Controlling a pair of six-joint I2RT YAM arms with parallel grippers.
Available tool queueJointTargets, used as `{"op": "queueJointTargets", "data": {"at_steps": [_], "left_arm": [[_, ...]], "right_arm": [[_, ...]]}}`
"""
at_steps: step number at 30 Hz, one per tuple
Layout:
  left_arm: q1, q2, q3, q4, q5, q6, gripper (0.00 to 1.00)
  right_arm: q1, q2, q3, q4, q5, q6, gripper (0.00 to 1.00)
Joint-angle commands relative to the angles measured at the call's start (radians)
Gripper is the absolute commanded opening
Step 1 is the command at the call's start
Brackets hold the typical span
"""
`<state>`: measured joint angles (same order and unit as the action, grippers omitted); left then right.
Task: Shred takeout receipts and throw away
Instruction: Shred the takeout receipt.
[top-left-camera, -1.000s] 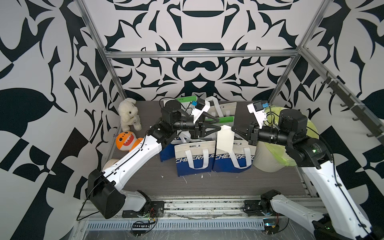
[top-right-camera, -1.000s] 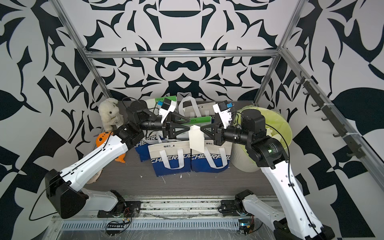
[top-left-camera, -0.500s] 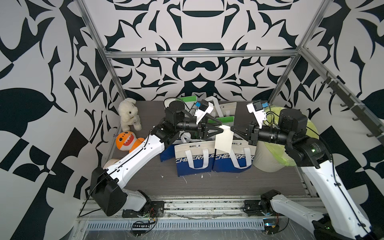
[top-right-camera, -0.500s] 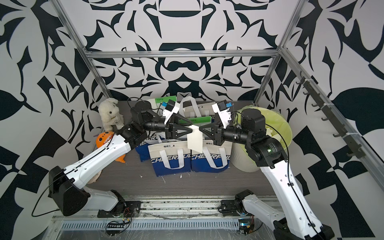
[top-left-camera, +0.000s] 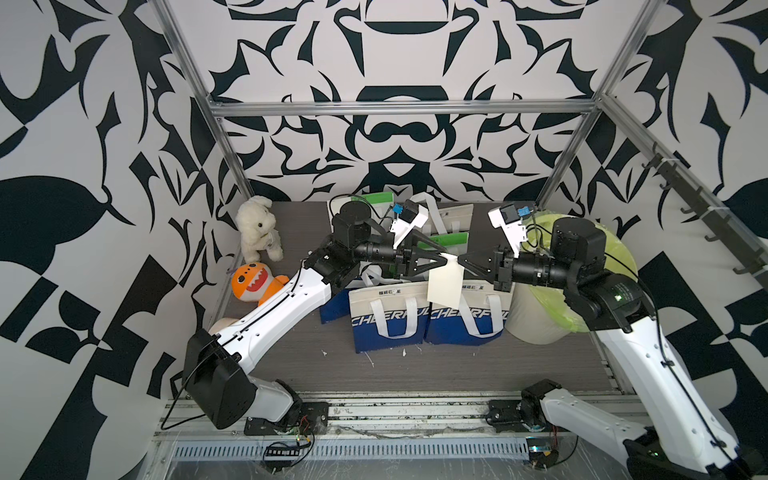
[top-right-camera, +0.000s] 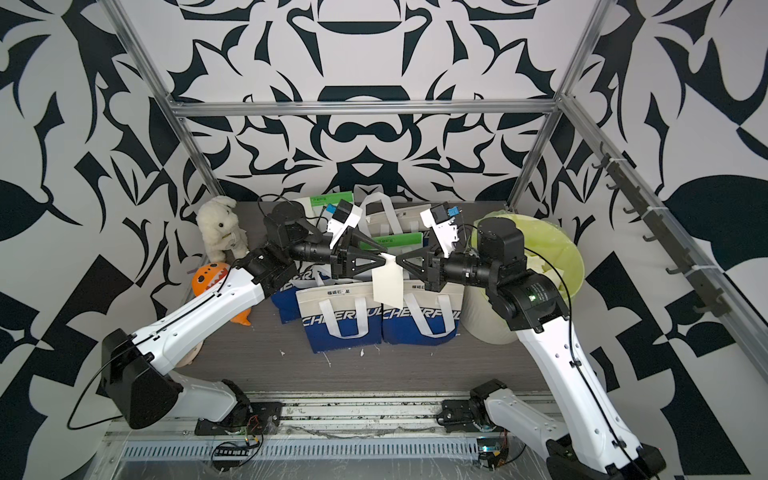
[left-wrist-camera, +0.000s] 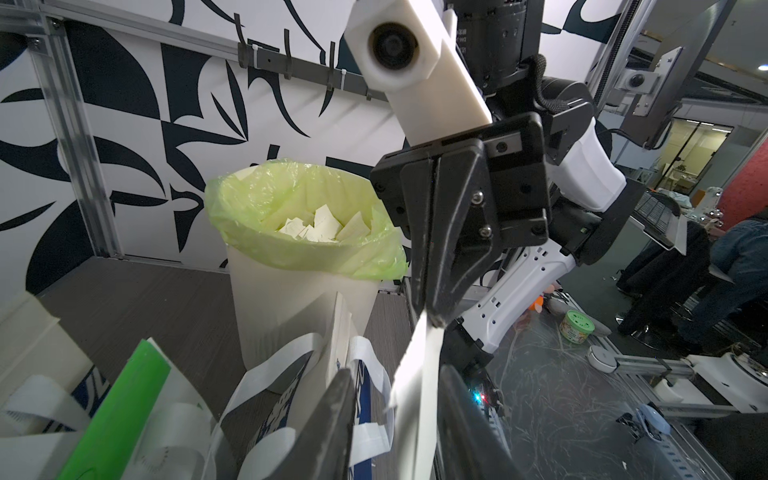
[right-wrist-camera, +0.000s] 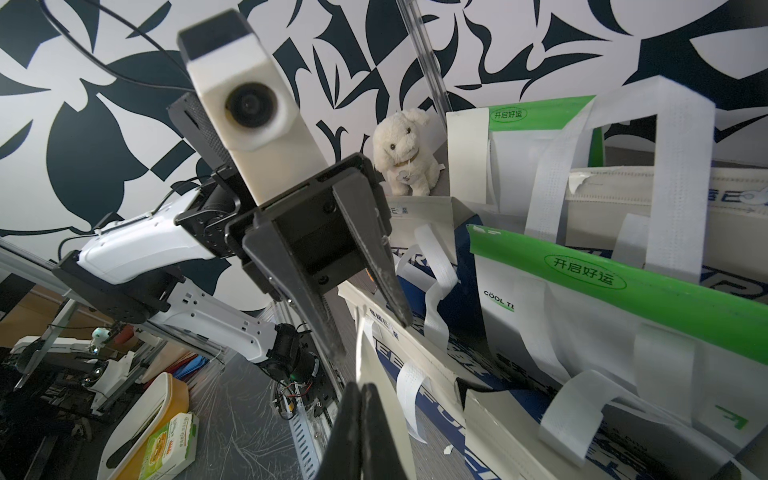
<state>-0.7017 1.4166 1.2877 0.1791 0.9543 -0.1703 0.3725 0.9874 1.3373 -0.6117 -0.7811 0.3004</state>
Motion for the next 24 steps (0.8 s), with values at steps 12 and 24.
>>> {"op": "queueJointTargets", "data": {"at_steps": [12, 24], "left_arm": [[-0.004, -0.002, 0.025, 0.039, 0.026, -0.006, 0.27], [-0.004, -0.002, 0.024, 0.043, 0.032, -0.014, 0.10]], "right_arm": [[0.001, 0.002, -0.007, 0.058, -0.008, 0.016, 0.00], [0.002, 0.000, -0.010, 0.062, -0.007, 0.023, 0.00]]}}
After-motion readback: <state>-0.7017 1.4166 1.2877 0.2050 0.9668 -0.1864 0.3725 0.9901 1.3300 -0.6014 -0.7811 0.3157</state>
